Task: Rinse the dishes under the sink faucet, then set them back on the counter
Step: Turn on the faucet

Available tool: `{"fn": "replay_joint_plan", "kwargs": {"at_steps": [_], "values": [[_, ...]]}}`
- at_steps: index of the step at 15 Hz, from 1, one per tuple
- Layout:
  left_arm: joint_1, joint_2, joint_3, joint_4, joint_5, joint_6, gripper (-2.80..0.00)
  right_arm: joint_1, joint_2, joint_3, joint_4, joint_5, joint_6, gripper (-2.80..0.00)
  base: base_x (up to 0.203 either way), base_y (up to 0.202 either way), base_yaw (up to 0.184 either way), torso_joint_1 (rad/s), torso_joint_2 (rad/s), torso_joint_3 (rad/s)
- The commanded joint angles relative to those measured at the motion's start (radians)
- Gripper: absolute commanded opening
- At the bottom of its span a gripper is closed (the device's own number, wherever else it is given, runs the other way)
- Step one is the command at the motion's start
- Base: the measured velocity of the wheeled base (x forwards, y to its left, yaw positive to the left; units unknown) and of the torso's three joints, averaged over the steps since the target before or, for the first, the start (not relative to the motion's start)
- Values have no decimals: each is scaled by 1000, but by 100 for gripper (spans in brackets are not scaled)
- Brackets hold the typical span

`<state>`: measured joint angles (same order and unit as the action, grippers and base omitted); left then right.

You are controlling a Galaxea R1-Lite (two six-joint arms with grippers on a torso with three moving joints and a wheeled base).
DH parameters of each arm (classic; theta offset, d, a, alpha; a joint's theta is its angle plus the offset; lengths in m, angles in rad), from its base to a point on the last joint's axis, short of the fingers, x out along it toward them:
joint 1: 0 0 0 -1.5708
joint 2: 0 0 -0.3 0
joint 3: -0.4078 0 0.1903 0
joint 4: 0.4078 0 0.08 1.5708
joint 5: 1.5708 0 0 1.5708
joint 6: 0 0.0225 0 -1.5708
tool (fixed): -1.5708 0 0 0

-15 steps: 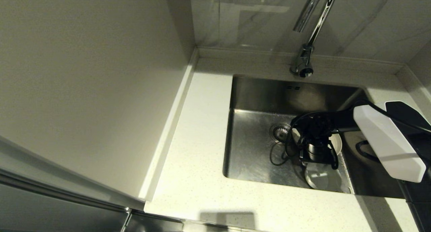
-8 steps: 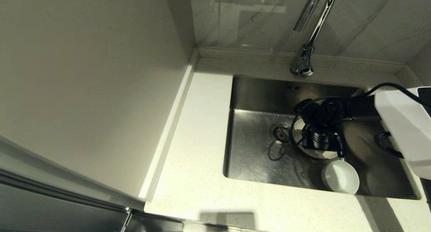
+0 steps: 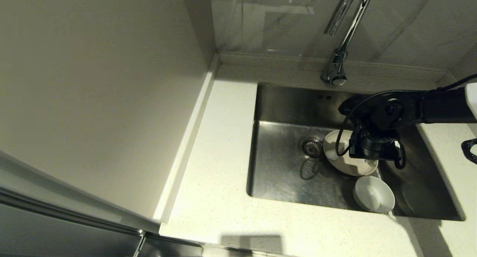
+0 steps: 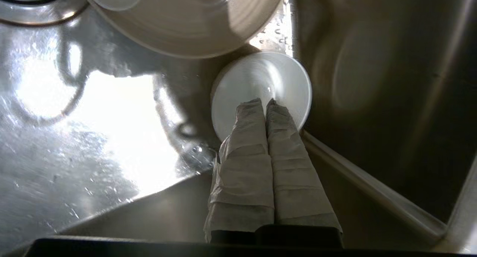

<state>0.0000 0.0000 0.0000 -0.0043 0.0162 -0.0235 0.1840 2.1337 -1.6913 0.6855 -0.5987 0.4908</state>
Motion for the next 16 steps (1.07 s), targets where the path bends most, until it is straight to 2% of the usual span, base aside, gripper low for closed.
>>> {"fn": "replay_joint_plan", "kwargs": {"at_steps": [1, 10, 11, 12, 16], "values": [[0, -3, 0, 0, 1, -1, -280, 3, -35, 24, 3, -7, -3, -280, 0, 0, 0, 0, 0, 0], [0, -3, 0, 0, 1, -1, -280, 51, 78, 6, 3, -77, -16, -280, 0, 0, 0, 0, 0, 0], [0, -3, 0, 0, 1, -1, -280, 51, 99, 6, 3, -95, -20, -230, 0, 0, 0, 0, 0, 0], [0, -3, 0, 0, 1, -1, -280, 54, 117, 4, 2, -107, -21, 0, 0, 0, 0, 0, 0, 0], [0, -3, 0, 0, 1, -1, -280, 54, 156, -2, 2, -108, -18, 0, 0, 0, 0, 0, 0, 0]]}}
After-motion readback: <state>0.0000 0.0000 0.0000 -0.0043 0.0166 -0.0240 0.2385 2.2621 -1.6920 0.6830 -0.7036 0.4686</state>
